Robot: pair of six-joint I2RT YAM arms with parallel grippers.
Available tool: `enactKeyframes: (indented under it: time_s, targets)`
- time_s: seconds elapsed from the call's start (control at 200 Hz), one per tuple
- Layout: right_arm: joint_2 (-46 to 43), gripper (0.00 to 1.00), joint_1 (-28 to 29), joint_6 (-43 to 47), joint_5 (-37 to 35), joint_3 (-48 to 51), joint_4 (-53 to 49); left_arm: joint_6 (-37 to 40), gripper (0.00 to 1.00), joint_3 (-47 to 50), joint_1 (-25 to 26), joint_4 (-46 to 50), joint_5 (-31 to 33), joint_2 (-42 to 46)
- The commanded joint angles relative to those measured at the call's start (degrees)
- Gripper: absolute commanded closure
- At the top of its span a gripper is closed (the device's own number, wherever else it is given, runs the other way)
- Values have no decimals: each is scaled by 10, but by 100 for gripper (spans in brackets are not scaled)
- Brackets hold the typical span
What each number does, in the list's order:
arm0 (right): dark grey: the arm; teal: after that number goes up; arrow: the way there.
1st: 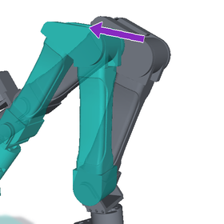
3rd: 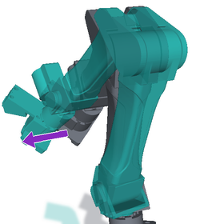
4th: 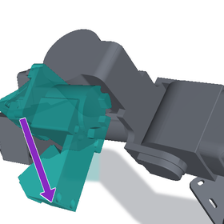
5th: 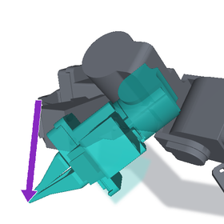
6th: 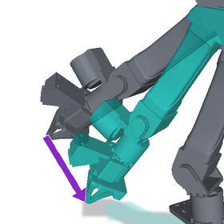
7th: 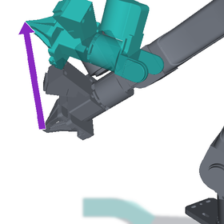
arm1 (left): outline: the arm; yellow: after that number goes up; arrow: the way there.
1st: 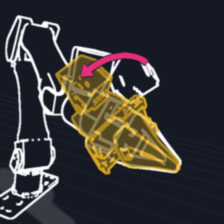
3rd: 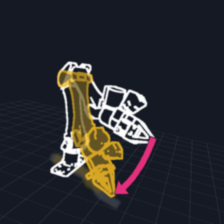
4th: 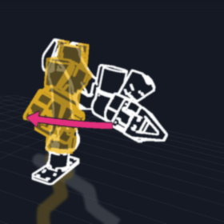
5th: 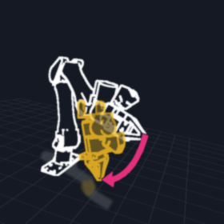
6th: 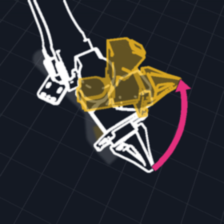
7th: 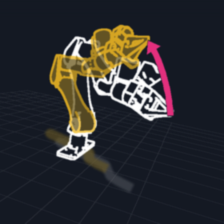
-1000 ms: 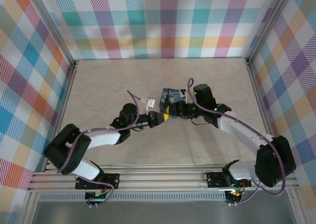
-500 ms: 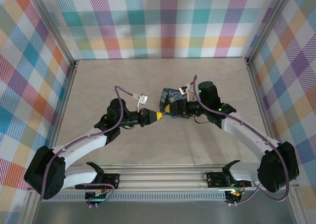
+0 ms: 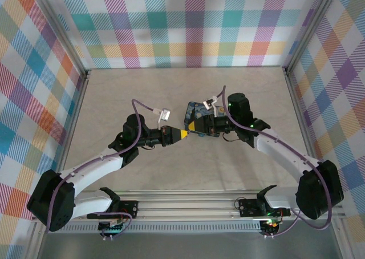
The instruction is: Unlock a padlock with a key
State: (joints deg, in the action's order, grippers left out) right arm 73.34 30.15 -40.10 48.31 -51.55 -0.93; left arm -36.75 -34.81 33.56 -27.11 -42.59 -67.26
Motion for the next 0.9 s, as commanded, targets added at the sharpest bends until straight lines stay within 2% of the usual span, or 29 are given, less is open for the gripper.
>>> enactKeyframes:
  time_s: [0.0,0.12,0.385,0.565,0.665,0.715,0.795,0.895]
  targets:
    - [6,70,7,-2,23,-4,20,-12,100,-9,-5,-28,-10,14]
    - [11,71,9,1,23,-5,17,-15,100,-10,-5,-28,-10,21]
    - [11,100,10,12,23,-5,36,-25,100,-5,-5,-41,-22,23]
    - [0,100,10,33,18,1,45,-29,100,0,-5,-44,-19,28]
    - [-10,100,10,45,12,6,45,-34,72,6,-5,-47,-8,34]
    - [-12,100,10,49,12,5,40,-40,63,9,-7,-55,-7,34]
    - [-12,100,10,50,14,4,36,-53,57,15,-9,-76,-8,31]
    - [-14,100,10,46,14,4,38,-64,57,20,-11,-96,-12,24]
